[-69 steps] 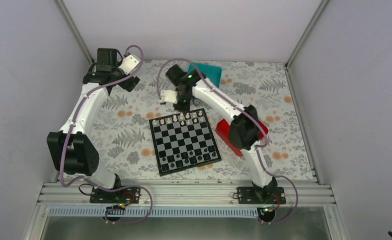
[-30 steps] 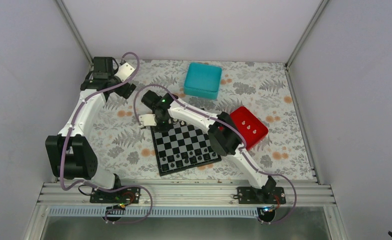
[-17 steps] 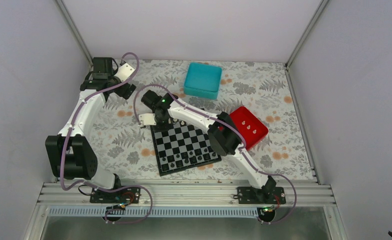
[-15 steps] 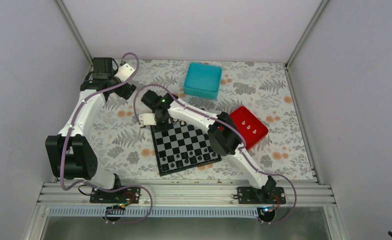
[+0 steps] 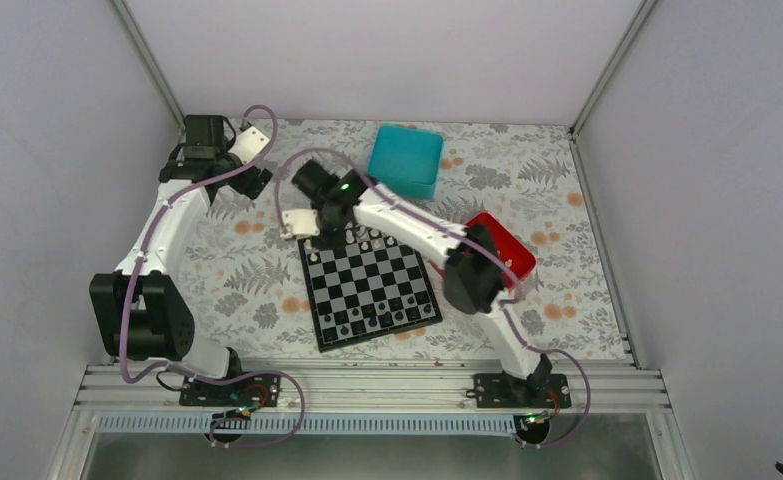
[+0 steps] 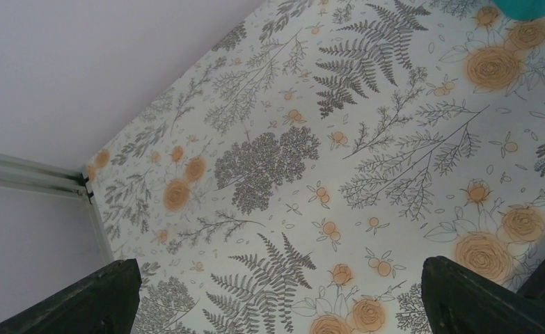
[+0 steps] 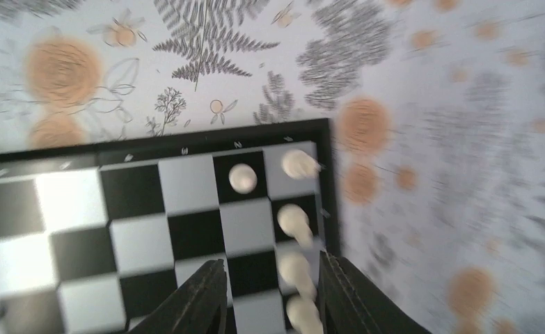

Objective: Set up the chess pieces on the board
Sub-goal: Place the chess piece on the chessboard, then pick up the chess piece from the storage box.

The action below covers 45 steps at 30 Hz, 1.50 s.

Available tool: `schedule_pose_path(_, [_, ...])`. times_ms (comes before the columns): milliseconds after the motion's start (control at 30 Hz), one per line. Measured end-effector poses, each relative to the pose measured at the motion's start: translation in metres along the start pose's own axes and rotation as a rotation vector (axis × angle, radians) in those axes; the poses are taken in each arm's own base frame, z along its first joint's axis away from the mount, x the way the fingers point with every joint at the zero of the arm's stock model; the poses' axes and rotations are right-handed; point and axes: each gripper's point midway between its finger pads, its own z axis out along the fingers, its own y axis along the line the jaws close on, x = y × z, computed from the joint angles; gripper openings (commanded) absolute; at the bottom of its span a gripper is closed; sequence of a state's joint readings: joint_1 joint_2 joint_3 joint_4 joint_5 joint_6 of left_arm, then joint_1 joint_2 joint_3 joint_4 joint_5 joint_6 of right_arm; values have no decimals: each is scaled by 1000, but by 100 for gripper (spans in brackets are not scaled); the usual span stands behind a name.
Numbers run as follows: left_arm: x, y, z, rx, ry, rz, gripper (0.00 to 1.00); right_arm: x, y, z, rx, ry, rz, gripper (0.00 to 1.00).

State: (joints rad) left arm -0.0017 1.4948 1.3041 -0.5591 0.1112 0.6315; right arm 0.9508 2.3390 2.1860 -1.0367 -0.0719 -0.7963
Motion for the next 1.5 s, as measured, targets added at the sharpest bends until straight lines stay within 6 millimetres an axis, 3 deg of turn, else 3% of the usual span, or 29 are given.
schedule_pose_path(100, [-1,-1,-2,8,-5,0,100,4,-9,-73,48,-90,3,42])
schedule_pose_path(167, [-2,-3,-3,17,-9,-1,100,22,-17,-129,109,-141,22,42])
schedule_pose_path(200, [-2,-3,-3,22,-10,-2,100,38,-25,-161,159,-163,45,42])
schedule_pose_path(267, [-6,-3,-5,27,-18,-5,100,78,-43,-205,249,-167,113,42])
schedule_pose_path(333, [-11,-1,-8,24,-32,-8,100,134,-60,-229,315,-123,209,44])
schedule_pose_path(367, [-14,1,-9,22,-39,-10,100,157,-62,-231,325,-92,248,44])
schedule_pose_path(433, [-19,2,-10,20,-52,-14,100,220,-60,-221,313,-2,346,47])
schedule_pose_path(500, [-22,3,-9,23,-60,-16,100,275,-43,-198,259,89,418,48])
schedule_pose_path(600, [-24,-2,-5,38,-58,-17,100,329,-4,-166,147,188,469,46])
schedule_pose_path(667, [-23,-6,-1,49,-52,-18,100,347,15,-154,96,235,487,43])
schedule_pose_path(900, [-26,-12,2,62,-52,-17,100,379,15,-125,44,289,546,44])
schedule_pose_path(1200, [-25,-12,2,64,-49,-17,100,404,17,-89,-34,314,612,41])
schedule_pose_path(1500, [-25,-13,2,67,-47,-16,100,412,24,-78,-82,325,645,39])
